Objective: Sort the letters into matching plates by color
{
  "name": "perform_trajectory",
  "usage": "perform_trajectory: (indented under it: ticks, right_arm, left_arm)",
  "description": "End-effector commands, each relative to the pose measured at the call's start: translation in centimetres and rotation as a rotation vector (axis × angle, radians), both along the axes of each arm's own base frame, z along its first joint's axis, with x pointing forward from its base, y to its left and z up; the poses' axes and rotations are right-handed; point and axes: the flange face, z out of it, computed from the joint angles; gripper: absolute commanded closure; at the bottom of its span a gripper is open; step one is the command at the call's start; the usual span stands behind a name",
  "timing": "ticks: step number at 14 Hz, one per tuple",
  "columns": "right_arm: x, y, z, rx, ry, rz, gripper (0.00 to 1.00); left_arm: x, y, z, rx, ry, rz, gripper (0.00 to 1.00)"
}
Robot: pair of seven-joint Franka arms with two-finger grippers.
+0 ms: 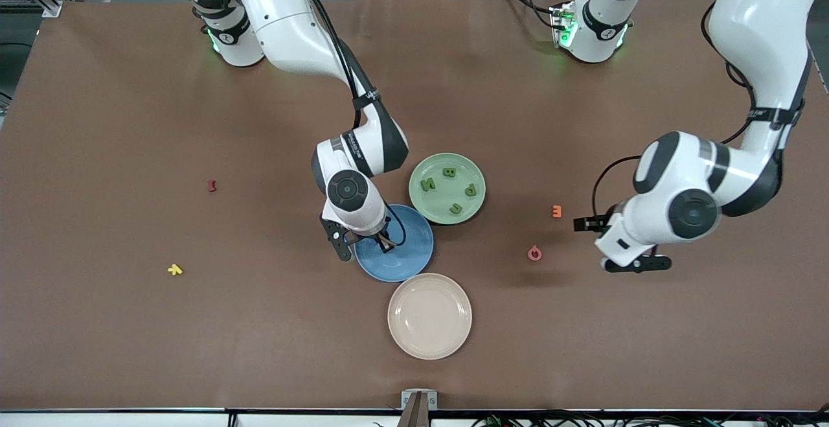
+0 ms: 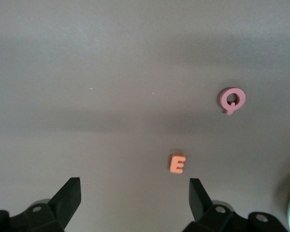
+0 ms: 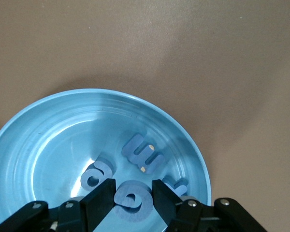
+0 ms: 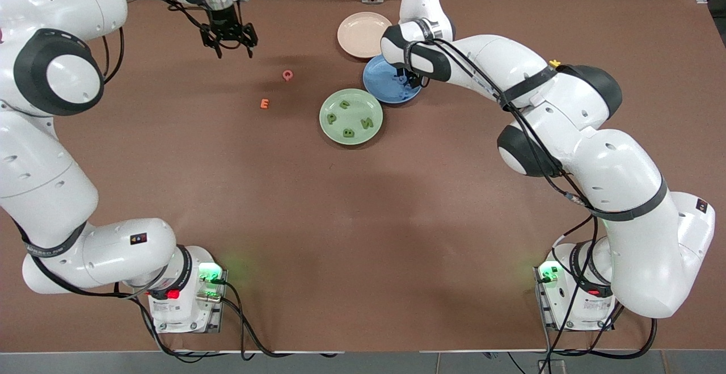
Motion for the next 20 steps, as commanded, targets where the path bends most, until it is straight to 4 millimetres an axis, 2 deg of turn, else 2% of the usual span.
perform_trajectory:
  ticks: [1, 3, 6, 11, 13, 14, 15, 17, 19, 20]
  right_arm:
    - [0.9, 0.7, 1.1, -0.006, -0.017, -0.008, 0.97]
    - [1.0, 0.8, 1.6, -0.003, -0.021, -0.008, 0.87]
    - [1.1, 1.3, 2.5, 0.005, -0.015, -0.002, 0.86]
    - [0.9, 1.9, 3.4, 0.019, -0.014, -0.021, 0.83]
    - [0.8, 2.1, 3.4, 0.019, -0.014, -0.018, 0.82]
    - [0.8, 2.1, 3.4, 0.019, -0.014, -0.018, 0.78]
    - [0.7, 2.2, 3.4, 0.021, -0.012, -0.016, 0.78]
    - [0.6, 2.3, 3.2, 0.025, -0.007, -0.016, 0.77]
    - [0.5, 2.4, 3.2, 0.024, -0.007, -0.015, 0.69]
    - [0.5, 2.4, 3.2, 0.024, -0.007, -0.015, 0.69]
  left_arm:
    - [-2.2, 3.3, 6.2, -0.031, -0.041, -0.034, 0.01]
    - [-4.2, 5.1, 8.8, -0.015, -0.061, -0.048, 0.01]
    - [-7.9, 8.4, 14.4, -0.058, -0.115, -0.022, 0.01]
    - [-12.7, 9.6, 24.4, -0.067, -0.220, -0.036, 0.01]
    - [-14.0, 9.9, 28.0, -0.066, -0.268, -0.028, 0.01]
    - [-14.3, 10.1, 29.6, -0.064, -0.277, -0.027, 0.01]
    - [-14.4, 10.3, 31.2, -0.064, -0.290, -0.032, 0.01]
    - [-14.3, 10.5, 33.0, -0.064, -0.314, -0.029, 0.01]
    - [-14.2, 10.5, 33.8, -0.063, -0.330, -0.025, 0.01]
    - [-14.2, 10.5, 33.8, -0.063, -0.331, -0.025, 0.01]
